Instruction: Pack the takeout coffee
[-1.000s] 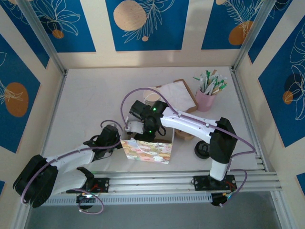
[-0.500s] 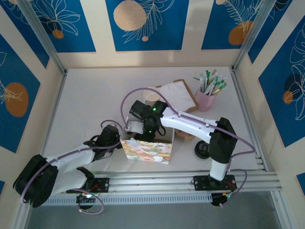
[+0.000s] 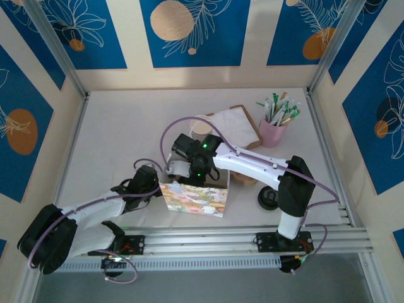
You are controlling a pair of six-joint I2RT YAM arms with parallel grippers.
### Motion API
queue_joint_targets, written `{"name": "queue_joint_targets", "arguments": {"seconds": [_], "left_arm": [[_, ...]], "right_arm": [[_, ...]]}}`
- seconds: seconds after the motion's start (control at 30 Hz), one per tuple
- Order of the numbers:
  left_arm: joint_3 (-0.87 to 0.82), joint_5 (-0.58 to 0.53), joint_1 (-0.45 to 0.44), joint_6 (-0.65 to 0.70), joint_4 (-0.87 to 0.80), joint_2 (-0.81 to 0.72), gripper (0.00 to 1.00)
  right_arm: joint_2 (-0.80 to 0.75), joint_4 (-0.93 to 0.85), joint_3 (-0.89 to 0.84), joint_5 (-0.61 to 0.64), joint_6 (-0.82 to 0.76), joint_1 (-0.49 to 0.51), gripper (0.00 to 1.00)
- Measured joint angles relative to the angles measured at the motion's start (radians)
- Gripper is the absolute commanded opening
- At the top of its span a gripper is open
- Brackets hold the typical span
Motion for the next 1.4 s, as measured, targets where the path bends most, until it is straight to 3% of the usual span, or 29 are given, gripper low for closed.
{"name": "queue_joint_targets", "arguments": {"seconds": [0.1, 1.4], "left_arm": [[0.003, 0.0, 0.0, 0.0, 0.0, 0.002, 0.63], [0.011, -0.005, -0.007, 0.0, 0.003, 0.02, 0.63]], "right_arm": [[-0.005, -0.002, 0.0, 0.014, 0.001, 0.001, 1.0], [-0.1, -0.034, 0.074, 0.184, 0.034, 0.066, 0.99]]}}
